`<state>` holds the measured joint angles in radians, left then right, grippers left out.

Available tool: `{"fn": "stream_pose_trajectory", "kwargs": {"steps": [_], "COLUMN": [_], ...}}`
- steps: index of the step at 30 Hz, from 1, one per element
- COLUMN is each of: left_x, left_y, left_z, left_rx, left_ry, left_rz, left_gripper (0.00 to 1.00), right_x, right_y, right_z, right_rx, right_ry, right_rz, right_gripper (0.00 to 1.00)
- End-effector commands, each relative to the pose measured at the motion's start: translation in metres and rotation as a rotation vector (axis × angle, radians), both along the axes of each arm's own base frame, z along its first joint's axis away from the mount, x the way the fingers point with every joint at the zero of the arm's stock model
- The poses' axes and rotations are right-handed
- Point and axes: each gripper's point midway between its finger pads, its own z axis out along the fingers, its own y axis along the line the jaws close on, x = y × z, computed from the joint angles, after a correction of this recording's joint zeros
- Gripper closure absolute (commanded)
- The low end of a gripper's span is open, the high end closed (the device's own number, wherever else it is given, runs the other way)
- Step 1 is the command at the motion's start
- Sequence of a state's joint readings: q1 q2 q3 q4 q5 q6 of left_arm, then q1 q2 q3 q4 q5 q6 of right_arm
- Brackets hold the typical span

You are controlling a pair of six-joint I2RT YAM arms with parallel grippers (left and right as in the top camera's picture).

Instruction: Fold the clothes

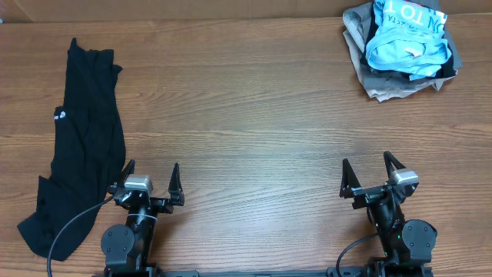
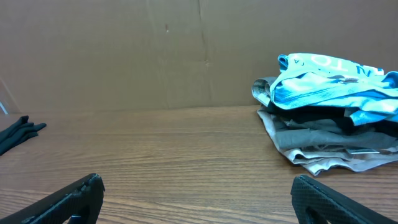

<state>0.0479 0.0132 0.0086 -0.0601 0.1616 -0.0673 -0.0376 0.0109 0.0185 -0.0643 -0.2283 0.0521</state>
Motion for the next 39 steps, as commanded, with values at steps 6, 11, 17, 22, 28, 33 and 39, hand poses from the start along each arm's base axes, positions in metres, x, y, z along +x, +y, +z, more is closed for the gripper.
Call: {"fn": "stream_pose_trajectory", "kwargs": {"steps": [6,11,17,22,28,33,39], "left_x": [0.0,0.0,0.0,0.0,0.0,0.0,-0.004], "left_y": [0.0,0.0,0.0,0.0,0.004,0.004,0.009], "left_z": [0.0,0.003,0.002,0.001,0.006,0.012,0.027], "left_rx": [0.019,0.02,0.02,0.02,0.024,0.021,0.011], "left_ry": [-0.007,-0.018,-0.016,-0.011,-0.031,-0.045,-0.007], "left_rz": [-0.003,-0.003,-0.003,-0.003,0.022,0.02,0.051], "left_gripper": [0.0,0.0,0.0,0.0,0.0,0.0,0.0], "right_x": [0.0,0.0,0.0,0.0,0.0,-0.003,-0.009], "right_y": [0.0,0.0,0.0,0.0,0.001,0.009,0.009], "right_z": [-0.002,-0.002,-0.002,-0.002,0.001,0.022,0.051], "right_rx": [0.003,0.003,0.003,0.003,0.003,0.002,0.043], "right_ry": [-0.002,-0.002,-0.003,-0.003,-0.014,-0.1,-0.146], "right_rz": [-0.005,-0.005,-0.005,-0.005,0.003,0.05,0.053], "right_gripper": [0.0,0.0,0.0,0.0,0.0,0.0,0.0]}}
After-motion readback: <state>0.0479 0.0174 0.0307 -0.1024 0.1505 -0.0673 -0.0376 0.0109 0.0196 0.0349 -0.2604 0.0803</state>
